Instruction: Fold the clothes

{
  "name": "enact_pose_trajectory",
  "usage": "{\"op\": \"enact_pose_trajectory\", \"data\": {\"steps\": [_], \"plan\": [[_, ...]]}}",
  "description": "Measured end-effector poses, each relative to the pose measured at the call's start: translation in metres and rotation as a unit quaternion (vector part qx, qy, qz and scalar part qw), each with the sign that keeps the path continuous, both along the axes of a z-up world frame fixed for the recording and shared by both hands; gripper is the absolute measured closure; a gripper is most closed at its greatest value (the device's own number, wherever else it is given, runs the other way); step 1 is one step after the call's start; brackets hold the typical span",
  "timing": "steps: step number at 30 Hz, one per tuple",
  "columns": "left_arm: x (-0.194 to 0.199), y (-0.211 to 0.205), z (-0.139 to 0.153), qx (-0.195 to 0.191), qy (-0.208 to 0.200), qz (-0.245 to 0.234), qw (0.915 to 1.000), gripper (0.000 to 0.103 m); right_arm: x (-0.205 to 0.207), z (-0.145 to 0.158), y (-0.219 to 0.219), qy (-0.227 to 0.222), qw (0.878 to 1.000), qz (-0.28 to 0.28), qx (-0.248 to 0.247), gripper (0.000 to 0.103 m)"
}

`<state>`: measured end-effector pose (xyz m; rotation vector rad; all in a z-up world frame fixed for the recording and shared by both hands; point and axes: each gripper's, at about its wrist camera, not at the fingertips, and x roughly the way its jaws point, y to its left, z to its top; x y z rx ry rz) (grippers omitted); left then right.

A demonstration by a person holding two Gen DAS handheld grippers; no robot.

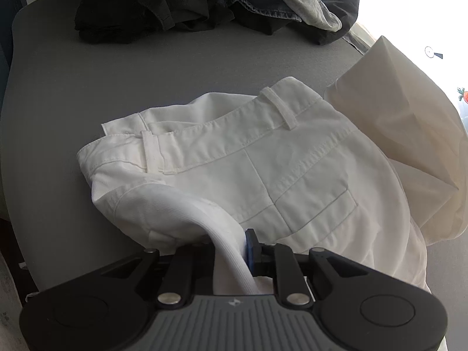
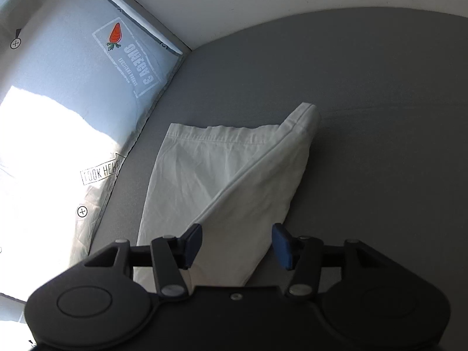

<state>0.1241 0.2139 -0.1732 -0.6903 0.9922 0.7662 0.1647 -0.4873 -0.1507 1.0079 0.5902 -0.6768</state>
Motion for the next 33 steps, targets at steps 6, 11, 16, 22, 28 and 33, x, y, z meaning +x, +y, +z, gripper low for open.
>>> {"op": "enact_pose_trajectory", "data": {"steps": [6,11,16,22,28,33], "plan": [[-0.003,-0.004,0.002,0.004,0.002,0.004,1.0,0.084,0.012,-0.014,-0.023,-0.019,0.997,-0.042,0.06,0.034],[0.001,0.004,-0.003,-0.01,-0.006,0.016,0.9998,0.084,0.041,-0.019,-0.023,0.059,0.997,-0.04,0.042,0.048],[0.002,0.008,-0.006,-0.018,-0.01,0.022,0.9996,0.083,0.051,0.029,-0.022,-0.017,0.999,0.034,-0.034,0.099],[-0.001,0.01,-0.008,-0.028,-0.016,0.023,0.9992,0.08,0.006,0.138,0.0,-0.144,0.96,0.044,-0.236,0.1],[-0.001,0.009,-0.01,-0.027,-0.015,0.024,0.9993,0.08,-0.005,0.087,0.004,0.056,0.953,0.053,-0.293,0.1],[0.003,0.008,-0.01,-0.02,-0.008,0.025,0.9995,0.079,-0.039,-0.004,-0.033,0.155,0.98,-0.012,-0.121,0.1]]}}
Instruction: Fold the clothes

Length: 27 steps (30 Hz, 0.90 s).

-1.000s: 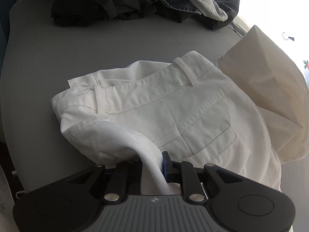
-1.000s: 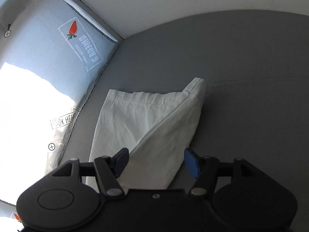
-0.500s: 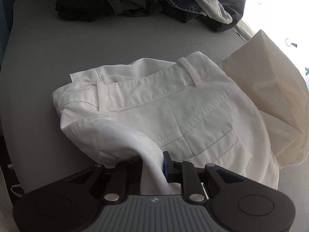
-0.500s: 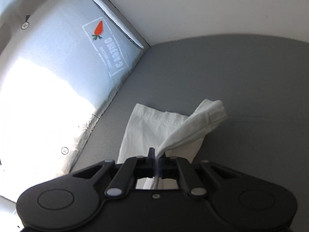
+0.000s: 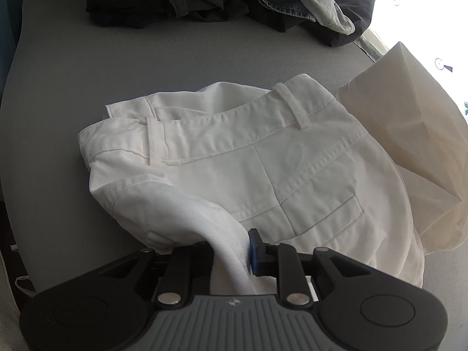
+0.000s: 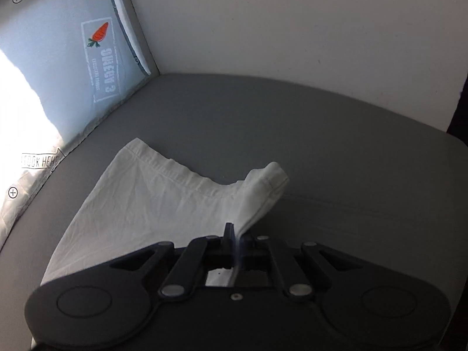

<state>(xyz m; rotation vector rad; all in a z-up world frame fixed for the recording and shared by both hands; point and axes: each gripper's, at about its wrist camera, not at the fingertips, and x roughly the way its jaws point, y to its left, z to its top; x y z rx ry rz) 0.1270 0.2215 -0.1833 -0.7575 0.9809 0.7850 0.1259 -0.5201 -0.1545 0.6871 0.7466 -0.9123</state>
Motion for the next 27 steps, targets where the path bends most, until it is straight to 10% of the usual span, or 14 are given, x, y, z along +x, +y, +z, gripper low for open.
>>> {"op": "enact_pose_trajectory", "data": {"steps": [12,27], "plan": [[-0.017,0.001,0.026,0.015,-0.027,-0.004,0.9995,0.085,-0.032,0.043,0.023,0.018,0.991,0.042,-0.127,0.1],[-0.051,-0.021,0.029,0.078,-0.001,-0.073,0.9942,0.08,-0.129,-0.007,0.025,0.123,0.986,0.049,-0.102,0.093]]}}
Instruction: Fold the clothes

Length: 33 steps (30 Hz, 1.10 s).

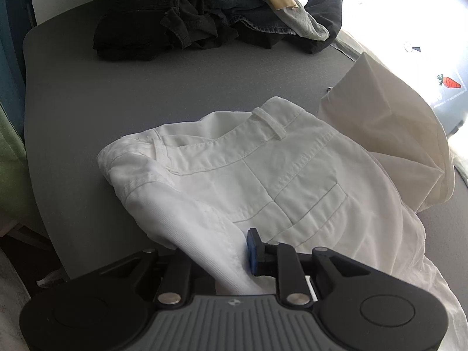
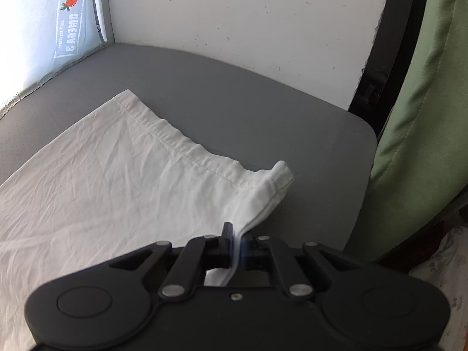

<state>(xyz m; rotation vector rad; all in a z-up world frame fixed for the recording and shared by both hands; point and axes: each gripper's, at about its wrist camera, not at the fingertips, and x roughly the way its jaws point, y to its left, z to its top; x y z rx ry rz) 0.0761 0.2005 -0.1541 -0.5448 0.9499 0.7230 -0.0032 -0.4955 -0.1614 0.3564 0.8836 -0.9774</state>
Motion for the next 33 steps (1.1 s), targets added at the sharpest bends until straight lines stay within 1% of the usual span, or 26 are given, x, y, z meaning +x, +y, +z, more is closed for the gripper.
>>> {"op": "enact_pose_trajectory", "data": {"steps": [2,3,5,8,11,14,16,19,21,24,28,30,32,33], "plan": [[-0.002,-0.002,0.005,0.006,-0.006,-0.011,0.9999,0.08,0.001,0.004,0.003,0.018,1.0,0.005,-0.003,0.079],[-0.005,-0.002,0.006,0.004,-0.012,-0.012,0.9998,0.08,0.0,0.008,0.004,0.016,1.0,0.006,-0.005,0.076],[-0.011,-0.002,0.008,0.0,-0.022,-0.013,0.9997,0.08,-0.001,0.018,0.008,0.001,1.0,0.02,-0.014,0.065],[-0.016,-0.005,0.008,-0.002,-0.027,-0.012,0.9996,0.08,0.002,0.032,0.015,-0.007,0.998,0.044,-0.052,0.059],[-0.015,-0.009,0.011,0.002,-0.028,-0.018,0.9994,0.08,0.004,0.042,0.02,-0.023,0.996,0.062,-0.06,0.056],[-0.016,-0.011,0.017,0.002,-0.036,-0.015,0.9992,0.08,0.01,0.043,0.025,-0.034,0.995,0.081,-0.051,0.051],[-0.016,-0.011,0.02,0.0,-0.041,-0.015,0.999,0.079,0.015,0.04,0.03,-0.032,0.994,0.093,-0.044,0.05],[-0.018,-0.011,0.025,-0.004,-0.049,-0.018,0.9986,0.079,0.024,0.032,0.04,-0.022,0.993,0.114,-0.031,0.044],[-0.021,-0.009,0.029,-0.012,-0.058,-0.021,0.998,0.079,0.029,0.026,0.046,-0.016,0.991,0.128,-0.02,0.04],[-0.025,-0.004,0.037,-0.029,-0.075,-0.022,0.9966,0.079,0.041,0.02,0.055,-0.014,0.99,0.139,-0.005,0.039],[-0.029,0.002,0.05,-0.046,-0.095,-0.032,0.994,0.079,0.06,0.019,0.067,-0.019,0.987,0.157,0.001,0.034],[-0.029,0.008,0.057,-0.065,-0.107,-0.03,0.9916,0.078,0.071,0.019,0.075,-0.02,0.986,0.167,0.003,0.033],[-0.031,0.017,0.062,-0.102,-0.127,-0.02,0.9864,0.076,0.081,0.018,0.083,-0.023,0.984,0.176,0.007,0.032],[-0.032,0.024,0.063,-0.126,-0.139,-0.011,0.9823,0.069,0.086,0.017,0.087,-0.023,0.983,0.18,0.009,0.032]]}}
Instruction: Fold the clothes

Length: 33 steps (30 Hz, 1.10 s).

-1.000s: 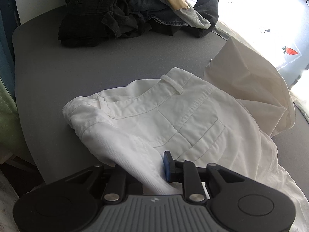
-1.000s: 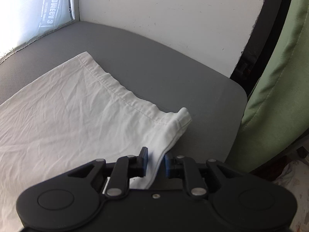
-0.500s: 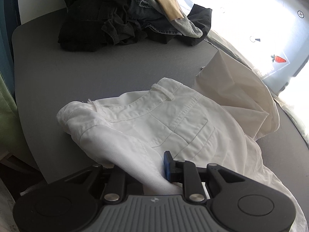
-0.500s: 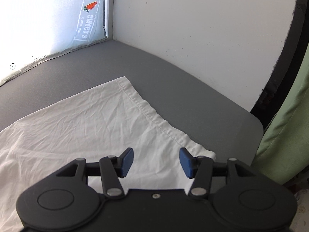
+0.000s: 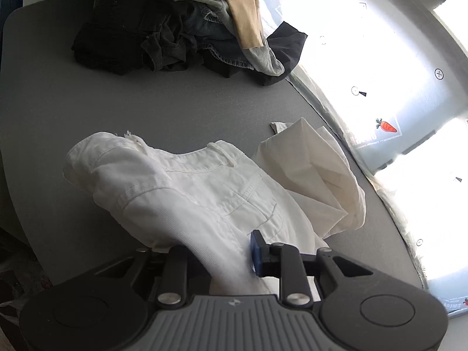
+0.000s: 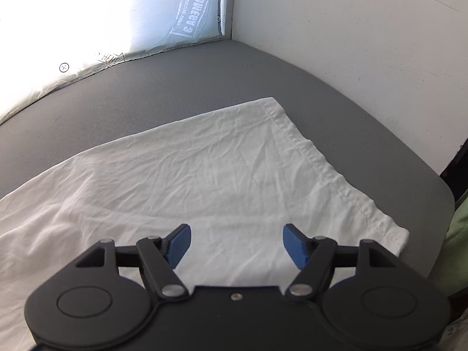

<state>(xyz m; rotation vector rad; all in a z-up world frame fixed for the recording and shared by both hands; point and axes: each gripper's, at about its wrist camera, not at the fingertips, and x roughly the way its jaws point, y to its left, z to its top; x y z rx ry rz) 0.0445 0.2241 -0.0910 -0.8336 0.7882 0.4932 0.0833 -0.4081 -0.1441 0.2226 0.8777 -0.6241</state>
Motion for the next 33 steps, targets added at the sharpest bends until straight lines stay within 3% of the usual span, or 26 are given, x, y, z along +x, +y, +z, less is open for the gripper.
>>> {"op": "enact_pose_trajectory", "data": {"steps": [1,3,5,11,17,21,22,23,25,26,30,33], "plan": [[-0.001,0.006,0.001,-0.025,-0.011,0.007,0.9996,0.062,0.004,-0.001,0.004,0.0,1.0,0.004,0.001,0.031],[-0.001,0.017,0.002,-0.065,-0.013,0.028,0.9974,0.06,0.014,-0.003,0.011,0.001,1.0,0.011,0.005,0.03],[0.001,0.022,0.003,-0.081,-0.019,0.031,0.996,0.06,0.025,-0.006,0.019,0.002,1.0,0.018,0.01,0.03],[0.017,0.017,0.019,-0.039,-0.001,0.005,0.9992,0.06,0.055,-0.003,0.04,-0.005,0.999,0.046,0.011,0.029],[0.026,0.036,0.034,-0.061,-0.024,0.022,0.9976,0.06,0.075,0.009,0.052,-0.011,0.997,0.078,-0.001,0.027],[0.032,0.036,0.058,0.004,0.014,0.036,0.9993,0.058,0.082,0.014,0.055,-0.011,0.996,0.09,-0.009,0.026],[0.033,0.034,0.069,0.043,0.017,0.036,0.9983,0.055,0.083,0.013,0.055,-0.01,0.996,0.09,-0.009,0.026],[0.033,0.032,0.08,0.084,0.01,0.034,0.9958,0.051,0.084,0.012,0.054,-0.008,0.996,0.091,-0.007,0.026],[0.034,0.028,0.094,0.142,-0.012,0.03,0.9894,0.029,0.088,0.009,0.055,-0.004,0.996,0.092,-0.002,0.026],[0.035,0.026,0.098,0.163,-0.022,0.027,0.986,0.028,0.09,0.008,0.055,-0.002,0.996,0.093,0.0,0.026],[0.051,0.016,0.082,0.164,-0.013,0.0,0.9865,0.025,0.102,0.005,0.07,-0.003,0.993,0.119,0.006,0.026],[0.071,0.014,0.049,0.129,0.02,-0.021,0.9912,0.025,0.118,0.01,0.085,-0.01,0.989,0.144,0.02,0.026]]}}
